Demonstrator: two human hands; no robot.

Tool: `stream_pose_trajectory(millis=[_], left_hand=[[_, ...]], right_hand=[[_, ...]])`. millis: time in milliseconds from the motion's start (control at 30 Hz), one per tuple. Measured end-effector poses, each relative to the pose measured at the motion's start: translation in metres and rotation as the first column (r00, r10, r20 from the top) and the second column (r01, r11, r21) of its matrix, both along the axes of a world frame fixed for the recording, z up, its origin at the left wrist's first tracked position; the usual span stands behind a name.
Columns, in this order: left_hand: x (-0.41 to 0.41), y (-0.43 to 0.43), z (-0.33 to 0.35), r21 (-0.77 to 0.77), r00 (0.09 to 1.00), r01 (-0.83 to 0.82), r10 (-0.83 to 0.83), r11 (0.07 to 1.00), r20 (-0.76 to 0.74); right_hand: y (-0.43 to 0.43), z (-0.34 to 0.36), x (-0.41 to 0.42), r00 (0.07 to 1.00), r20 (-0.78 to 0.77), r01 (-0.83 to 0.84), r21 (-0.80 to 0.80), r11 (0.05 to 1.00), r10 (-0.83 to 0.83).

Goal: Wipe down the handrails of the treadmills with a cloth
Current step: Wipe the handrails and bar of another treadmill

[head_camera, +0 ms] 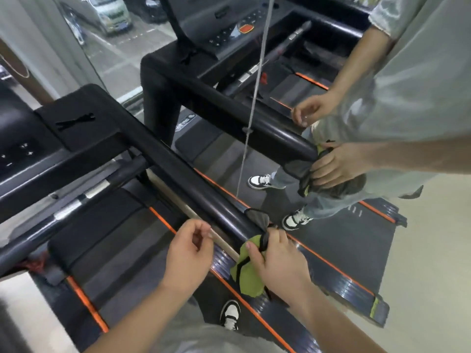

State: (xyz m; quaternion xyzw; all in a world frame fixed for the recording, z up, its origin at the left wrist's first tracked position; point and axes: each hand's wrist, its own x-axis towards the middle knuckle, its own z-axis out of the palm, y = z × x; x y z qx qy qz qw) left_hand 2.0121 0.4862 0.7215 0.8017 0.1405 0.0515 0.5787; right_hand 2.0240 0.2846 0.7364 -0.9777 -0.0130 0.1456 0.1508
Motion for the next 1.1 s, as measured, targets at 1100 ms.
stream_pose_trajectory(millis=[1100], left_hand=[[0.055, 0.081, -0.007, -0.059, 0.975, -0.177, 0.167, 0.982, -0.144]], right_hand=[[0.176, 0.020, 0.173, 0.962, -0.244, -0.070, 0.201, 0.977, 0.119]])
